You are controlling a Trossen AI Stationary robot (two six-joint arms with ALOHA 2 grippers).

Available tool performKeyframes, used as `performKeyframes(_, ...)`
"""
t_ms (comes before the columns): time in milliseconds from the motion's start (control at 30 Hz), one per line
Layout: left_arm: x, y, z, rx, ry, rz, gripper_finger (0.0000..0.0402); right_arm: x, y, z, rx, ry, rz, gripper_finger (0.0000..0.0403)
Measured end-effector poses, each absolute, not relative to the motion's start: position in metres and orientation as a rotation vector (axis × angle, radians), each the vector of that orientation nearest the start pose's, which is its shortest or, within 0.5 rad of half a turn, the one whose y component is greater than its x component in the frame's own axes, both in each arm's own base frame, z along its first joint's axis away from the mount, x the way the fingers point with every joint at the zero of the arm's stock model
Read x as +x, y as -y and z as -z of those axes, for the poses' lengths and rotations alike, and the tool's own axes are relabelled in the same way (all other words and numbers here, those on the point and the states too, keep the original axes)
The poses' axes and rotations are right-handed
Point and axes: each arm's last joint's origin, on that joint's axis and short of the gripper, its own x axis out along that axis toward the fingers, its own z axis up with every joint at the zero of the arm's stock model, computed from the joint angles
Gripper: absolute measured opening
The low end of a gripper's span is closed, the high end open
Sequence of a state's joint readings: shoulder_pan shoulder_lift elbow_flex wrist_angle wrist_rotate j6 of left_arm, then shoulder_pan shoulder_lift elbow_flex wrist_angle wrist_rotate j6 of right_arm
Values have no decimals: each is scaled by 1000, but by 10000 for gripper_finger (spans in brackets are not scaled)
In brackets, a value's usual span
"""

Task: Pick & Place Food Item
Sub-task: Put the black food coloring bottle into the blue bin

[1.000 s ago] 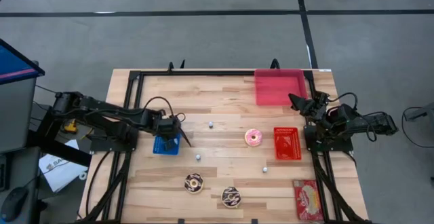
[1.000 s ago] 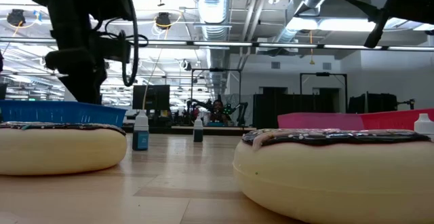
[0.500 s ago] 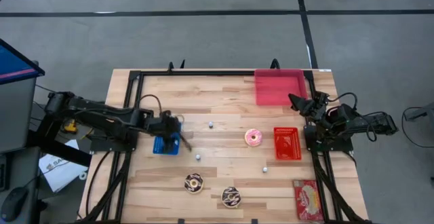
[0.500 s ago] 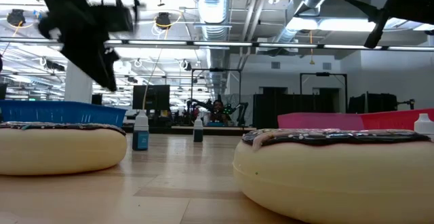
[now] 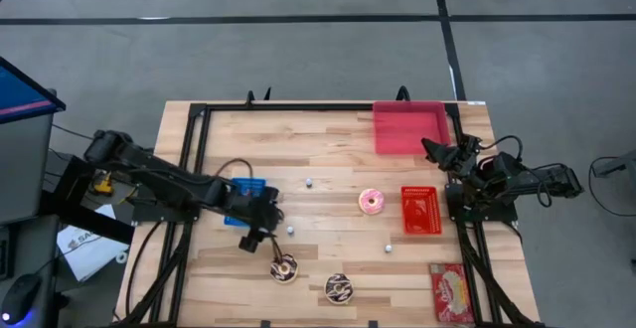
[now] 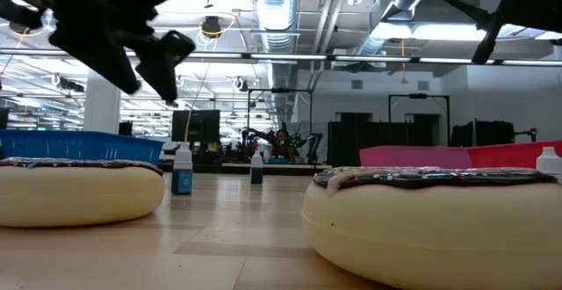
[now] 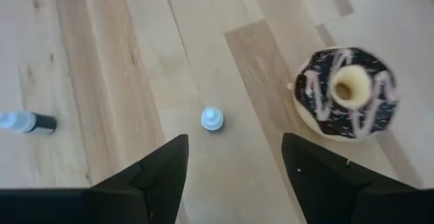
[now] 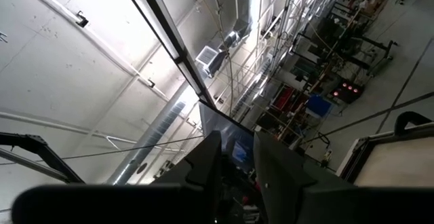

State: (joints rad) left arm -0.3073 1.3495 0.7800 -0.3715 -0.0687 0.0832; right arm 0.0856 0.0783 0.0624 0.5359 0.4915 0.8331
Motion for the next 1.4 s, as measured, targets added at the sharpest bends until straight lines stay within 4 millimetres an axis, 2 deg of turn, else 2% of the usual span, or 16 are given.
performKeyframes(233,275,85,-190,303,-945,282,224,85,6,-226,956,639,163,82)
performKeyframes(467,288,78,-172,299,-992,257,216,85,6,-226,951,631,144,82)
performKeyframes(900,291,70,-164,278,-1018,254,188,85,5,-227,957,623,116,82)
performKeyframes(1400,296,72,-154,256,-1033,249,186,85,5,-227,955,623,117,82)
